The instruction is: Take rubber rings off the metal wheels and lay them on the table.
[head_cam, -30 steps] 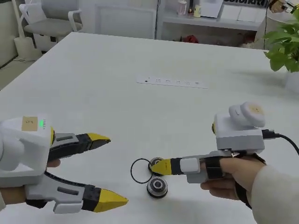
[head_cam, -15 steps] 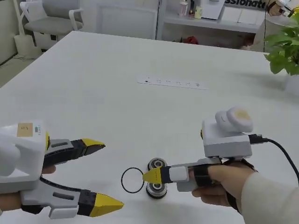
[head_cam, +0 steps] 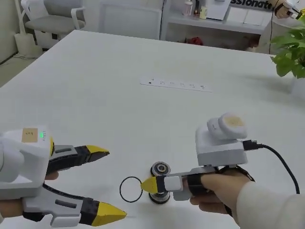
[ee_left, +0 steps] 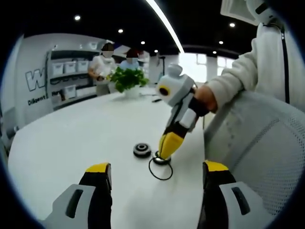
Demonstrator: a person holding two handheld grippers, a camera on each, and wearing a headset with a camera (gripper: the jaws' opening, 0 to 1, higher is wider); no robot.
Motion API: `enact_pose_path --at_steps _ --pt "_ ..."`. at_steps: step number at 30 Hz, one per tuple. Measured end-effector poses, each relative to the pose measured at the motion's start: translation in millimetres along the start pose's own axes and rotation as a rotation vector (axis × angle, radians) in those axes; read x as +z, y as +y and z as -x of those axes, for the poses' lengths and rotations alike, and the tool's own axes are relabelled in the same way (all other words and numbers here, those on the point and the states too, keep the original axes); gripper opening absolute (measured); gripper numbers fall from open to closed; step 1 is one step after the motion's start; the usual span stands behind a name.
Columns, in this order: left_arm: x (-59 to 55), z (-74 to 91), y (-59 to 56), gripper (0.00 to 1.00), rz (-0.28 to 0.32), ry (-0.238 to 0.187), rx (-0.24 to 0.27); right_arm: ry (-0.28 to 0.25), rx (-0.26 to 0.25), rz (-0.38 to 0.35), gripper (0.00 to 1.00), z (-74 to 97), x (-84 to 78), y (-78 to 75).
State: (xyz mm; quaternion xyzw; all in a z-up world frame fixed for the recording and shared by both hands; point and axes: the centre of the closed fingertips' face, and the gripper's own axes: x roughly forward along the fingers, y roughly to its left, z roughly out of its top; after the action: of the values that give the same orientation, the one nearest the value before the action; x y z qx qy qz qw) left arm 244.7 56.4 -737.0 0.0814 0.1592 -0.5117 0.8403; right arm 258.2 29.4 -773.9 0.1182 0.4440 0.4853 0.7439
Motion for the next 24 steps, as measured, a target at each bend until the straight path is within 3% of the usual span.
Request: enact_pose_path --at_steps 13,24 --pt "-1.9 -1.1 -2.2 0.79 0.006 0.004 -0.015 0.051 -0.057 0.056 0.00 -12.5 -11.7 -8.7" --pt "-3.1 -1.2 -3.5 0.80 0.010 0.010 -0.021 0.085 -0.067 0.098 0.00 -19.5 -20.6 -10.6"
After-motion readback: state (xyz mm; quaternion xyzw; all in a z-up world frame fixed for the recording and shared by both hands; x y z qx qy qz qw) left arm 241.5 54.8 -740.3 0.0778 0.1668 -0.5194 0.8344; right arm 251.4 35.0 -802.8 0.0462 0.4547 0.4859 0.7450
